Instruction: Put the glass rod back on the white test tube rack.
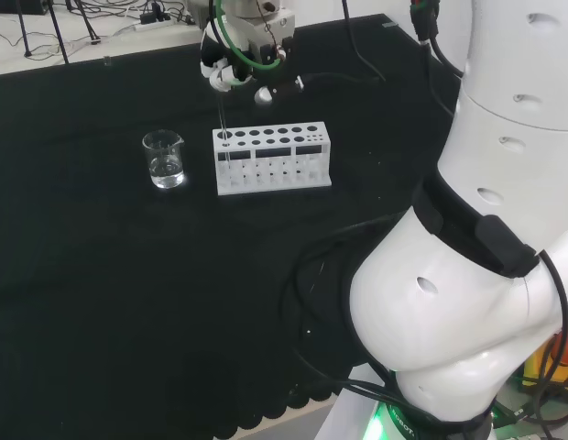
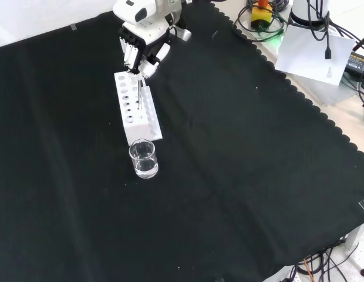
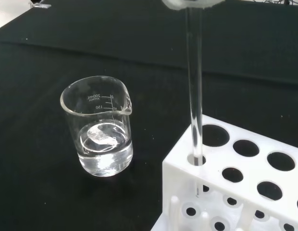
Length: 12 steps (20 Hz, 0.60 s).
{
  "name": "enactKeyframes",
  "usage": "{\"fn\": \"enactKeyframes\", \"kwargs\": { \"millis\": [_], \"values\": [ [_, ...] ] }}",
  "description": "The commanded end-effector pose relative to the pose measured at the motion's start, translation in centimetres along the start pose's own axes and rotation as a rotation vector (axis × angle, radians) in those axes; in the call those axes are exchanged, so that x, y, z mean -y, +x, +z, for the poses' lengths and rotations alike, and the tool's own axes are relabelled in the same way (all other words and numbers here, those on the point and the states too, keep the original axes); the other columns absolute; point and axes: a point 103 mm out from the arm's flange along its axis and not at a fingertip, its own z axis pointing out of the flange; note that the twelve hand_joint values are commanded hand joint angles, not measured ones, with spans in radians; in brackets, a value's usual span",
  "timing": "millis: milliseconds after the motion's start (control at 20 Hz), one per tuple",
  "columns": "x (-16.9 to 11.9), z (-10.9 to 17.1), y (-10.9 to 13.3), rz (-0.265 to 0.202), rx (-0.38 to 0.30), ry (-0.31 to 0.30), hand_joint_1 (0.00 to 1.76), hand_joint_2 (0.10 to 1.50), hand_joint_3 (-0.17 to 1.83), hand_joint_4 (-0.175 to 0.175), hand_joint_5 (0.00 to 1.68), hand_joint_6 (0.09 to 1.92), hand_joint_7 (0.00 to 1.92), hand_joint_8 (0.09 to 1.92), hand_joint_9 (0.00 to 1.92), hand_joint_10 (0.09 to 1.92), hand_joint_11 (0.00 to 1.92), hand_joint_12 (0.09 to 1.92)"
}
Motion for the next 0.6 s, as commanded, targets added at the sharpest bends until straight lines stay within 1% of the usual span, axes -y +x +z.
{"fn": "enactKeyframes", "kwargs": {
  "millis": [50, 500, 600],
  "values": [
    [-0.50, 0.70, -0.73, 0.021, 0.002, 0.020, 1.30, 1.07, 0.00, -0.175, 1.05, 0.59, 1.12, 1.08, 1.53, 0.95, 1.58, 0.85],
    [-0.64, 0.86, -1.26, 0.039, -0.009, 0.028, 1.30, 1.07, 0.00, -0.175, 1.05, 0.59, 1.13, 1.07, 1.53, 0.95, 1.59, 0.86],
    [-0.73, 1.10, -1.34, 0.039, -0.016, 0.041, 1.30, 1.07, 0.00, -0.175, 1.05, 0.59, 1.13, 1.07, 1.53, 0.95, 1.59, 0.86]
  ]
}}
